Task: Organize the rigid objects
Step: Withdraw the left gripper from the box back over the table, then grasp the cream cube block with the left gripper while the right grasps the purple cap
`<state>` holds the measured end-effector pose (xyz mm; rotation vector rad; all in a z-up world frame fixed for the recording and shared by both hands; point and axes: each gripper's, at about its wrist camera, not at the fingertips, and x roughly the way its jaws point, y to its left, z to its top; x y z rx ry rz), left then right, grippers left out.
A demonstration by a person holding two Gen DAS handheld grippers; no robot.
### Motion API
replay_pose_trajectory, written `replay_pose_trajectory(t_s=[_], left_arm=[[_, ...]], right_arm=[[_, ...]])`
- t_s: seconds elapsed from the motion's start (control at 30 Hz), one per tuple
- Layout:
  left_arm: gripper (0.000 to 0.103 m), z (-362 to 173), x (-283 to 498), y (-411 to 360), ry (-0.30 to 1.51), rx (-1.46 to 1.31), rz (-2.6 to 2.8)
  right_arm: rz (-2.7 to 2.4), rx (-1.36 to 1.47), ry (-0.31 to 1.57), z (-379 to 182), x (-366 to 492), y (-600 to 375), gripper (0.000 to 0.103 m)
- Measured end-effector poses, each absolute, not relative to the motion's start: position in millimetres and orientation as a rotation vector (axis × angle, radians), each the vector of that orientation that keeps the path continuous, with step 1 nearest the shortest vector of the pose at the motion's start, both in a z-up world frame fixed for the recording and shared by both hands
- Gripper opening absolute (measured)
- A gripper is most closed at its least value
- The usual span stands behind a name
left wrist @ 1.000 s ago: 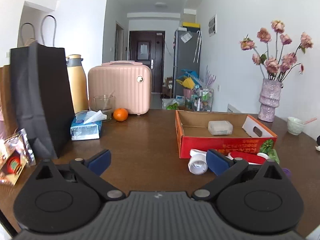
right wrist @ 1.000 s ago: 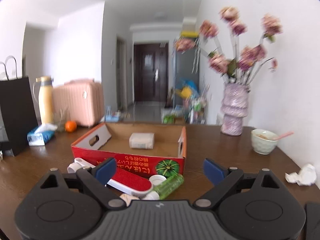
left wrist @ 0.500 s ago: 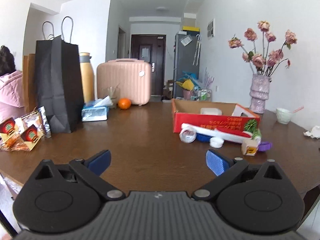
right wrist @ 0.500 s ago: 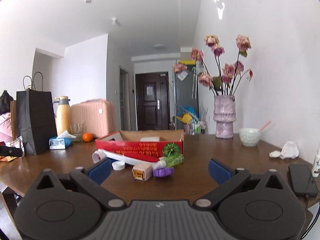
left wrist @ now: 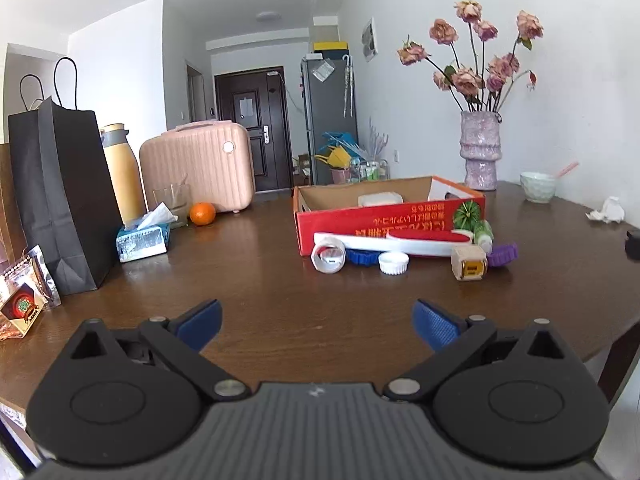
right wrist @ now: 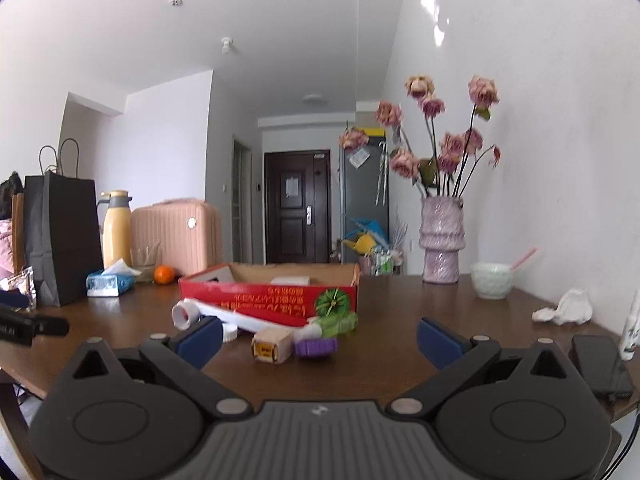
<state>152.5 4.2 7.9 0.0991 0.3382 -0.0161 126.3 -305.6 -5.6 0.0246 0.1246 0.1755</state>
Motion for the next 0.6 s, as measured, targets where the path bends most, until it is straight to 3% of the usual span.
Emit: replay_pose_trajectory(t_s=[0.6], left_arm=[[0.103,-28.1,272.5,-14.0,0.538,0.096,-0.032]], right_arm=[[0.197,0.076,0.315,-42.4,242.6,-293.6,0.103]])
